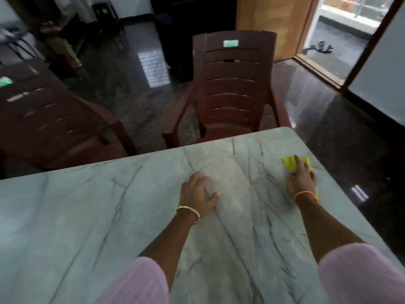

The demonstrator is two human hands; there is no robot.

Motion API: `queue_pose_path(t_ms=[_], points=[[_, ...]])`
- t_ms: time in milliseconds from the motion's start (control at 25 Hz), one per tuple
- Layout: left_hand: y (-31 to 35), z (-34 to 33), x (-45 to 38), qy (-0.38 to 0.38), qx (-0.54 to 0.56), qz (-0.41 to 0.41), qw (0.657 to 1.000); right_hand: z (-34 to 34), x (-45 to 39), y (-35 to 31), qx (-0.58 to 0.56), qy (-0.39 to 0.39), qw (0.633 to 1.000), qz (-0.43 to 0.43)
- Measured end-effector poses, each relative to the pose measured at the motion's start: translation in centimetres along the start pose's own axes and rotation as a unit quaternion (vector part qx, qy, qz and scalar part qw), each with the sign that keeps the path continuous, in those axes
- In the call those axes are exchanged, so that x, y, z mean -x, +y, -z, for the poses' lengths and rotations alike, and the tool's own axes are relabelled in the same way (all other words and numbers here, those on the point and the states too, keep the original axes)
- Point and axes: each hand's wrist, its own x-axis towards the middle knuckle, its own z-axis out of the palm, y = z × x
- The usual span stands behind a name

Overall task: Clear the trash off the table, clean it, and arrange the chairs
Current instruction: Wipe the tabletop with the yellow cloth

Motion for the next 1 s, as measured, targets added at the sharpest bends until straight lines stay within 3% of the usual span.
queue_pose_path(t_ms=[120,320,600,800,1000], points=[[-7.4,3.2,4.0,0.053,0.012,0.054,0.997,-3.1,2.2,-4.6,0.012,-0.038,0.998,0.048],[-15.5,7.2,9.4,0.063,-0.015,0.107,0.992,-10.1,9.2,-14.0,0.052,-0.076,0.985,0.146],[-25.5,11.5,16.8,0.110,0.052,0.208,0.970,-18.6,21.9,-25.6,0.095,-0.118,0.958,0.244],[-35.1,16.3,22.1,0.123,0.011,0.259,0.958,-24.0,31.3,-33.9,0.089,-0.147,0.948,0.266],[-44.5,20.5,27.7,0.122,-0.031,0.306,0.944,-29.1,38.3,-41.7,0.084,-0.146,0.958,0.234]])
